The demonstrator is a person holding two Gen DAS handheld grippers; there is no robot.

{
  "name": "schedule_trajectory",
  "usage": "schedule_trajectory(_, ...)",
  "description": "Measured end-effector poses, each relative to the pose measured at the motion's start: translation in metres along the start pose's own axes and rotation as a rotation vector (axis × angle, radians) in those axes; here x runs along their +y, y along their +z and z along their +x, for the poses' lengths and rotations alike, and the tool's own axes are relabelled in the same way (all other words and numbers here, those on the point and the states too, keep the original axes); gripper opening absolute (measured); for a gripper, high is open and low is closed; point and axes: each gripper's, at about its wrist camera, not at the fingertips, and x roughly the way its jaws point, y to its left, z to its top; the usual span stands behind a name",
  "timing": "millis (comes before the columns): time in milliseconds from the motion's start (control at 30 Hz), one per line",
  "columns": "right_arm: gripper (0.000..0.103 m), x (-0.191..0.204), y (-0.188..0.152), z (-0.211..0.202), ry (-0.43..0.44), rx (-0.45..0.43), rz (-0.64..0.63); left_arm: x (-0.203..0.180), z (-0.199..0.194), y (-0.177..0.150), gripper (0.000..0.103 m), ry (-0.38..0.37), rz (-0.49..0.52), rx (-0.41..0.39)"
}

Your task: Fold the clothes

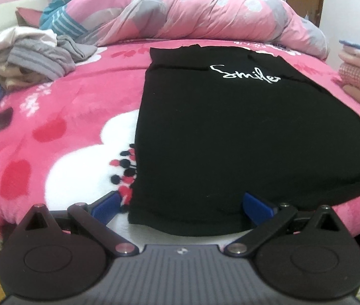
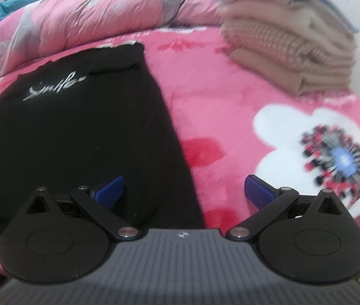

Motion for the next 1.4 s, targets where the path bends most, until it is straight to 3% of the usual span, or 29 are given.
schedule_trajectory(500,0.102,-0.009,-0.004,0.008,0.043,0.001,0.059,0.006,0.006,0.0,0.103,-0.002,-0.051,0.043)
schedule_trajectory(933,0.102,-0.01,-0.005,0.005,0.055,-0.013,0.065,0.015,0.003,0.0,0.103,-0.051,-0.119,0.029)
schedule_trajectory(1267,0.102,-0.022,-0.007,0.002,0.121,-0.031,0.081,0.022,-0.003,0.001,0.103,-0.079,-0.163,0.014)
schedule_trajectory(1400,0.102,-0.023,-0.008,0.002,0.131,-0.03,0.077,0.025,-0.005,0.001,0.097,-0.072,-0.169,-0.001)
